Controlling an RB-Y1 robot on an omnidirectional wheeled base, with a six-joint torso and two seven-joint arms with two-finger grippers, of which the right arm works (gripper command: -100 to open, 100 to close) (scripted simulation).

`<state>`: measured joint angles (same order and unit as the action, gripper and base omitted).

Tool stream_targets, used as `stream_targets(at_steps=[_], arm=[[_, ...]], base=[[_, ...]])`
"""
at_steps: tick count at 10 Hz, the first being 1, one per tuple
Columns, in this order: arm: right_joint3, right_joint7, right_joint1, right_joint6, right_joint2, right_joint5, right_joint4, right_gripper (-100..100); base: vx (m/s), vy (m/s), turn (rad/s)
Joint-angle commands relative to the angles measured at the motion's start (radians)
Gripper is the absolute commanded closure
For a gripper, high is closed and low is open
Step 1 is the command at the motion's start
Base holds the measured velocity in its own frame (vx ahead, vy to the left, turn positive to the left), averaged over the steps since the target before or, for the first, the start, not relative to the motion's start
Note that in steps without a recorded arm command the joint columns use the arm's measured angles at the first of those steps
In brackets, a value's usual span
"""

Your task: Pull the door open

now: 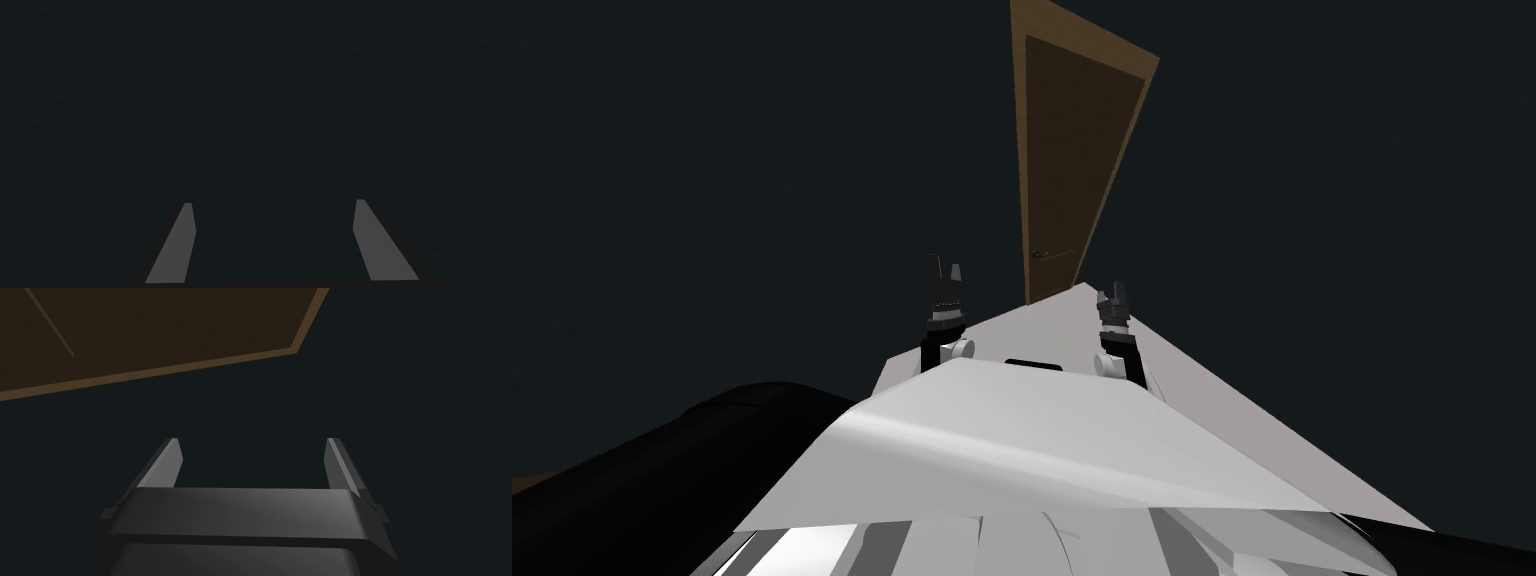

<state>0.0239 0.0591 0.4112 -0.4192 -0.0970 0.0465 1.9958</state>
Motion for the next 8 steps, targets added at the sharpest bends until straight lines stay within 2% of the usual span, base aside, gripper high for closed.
stream_targets(at_steps=[1, 8], arm=[[-0.004, 0.0, -0.02, -0.008, -0.008, 0.005, -0.043, -100], [-0.017, -0.004, -0.107, -0.045, -0.038, 0.026, -0.237, -100]], base=[[0.106, -0.036, 0.134], [0.093, -0.035, 0.153]])
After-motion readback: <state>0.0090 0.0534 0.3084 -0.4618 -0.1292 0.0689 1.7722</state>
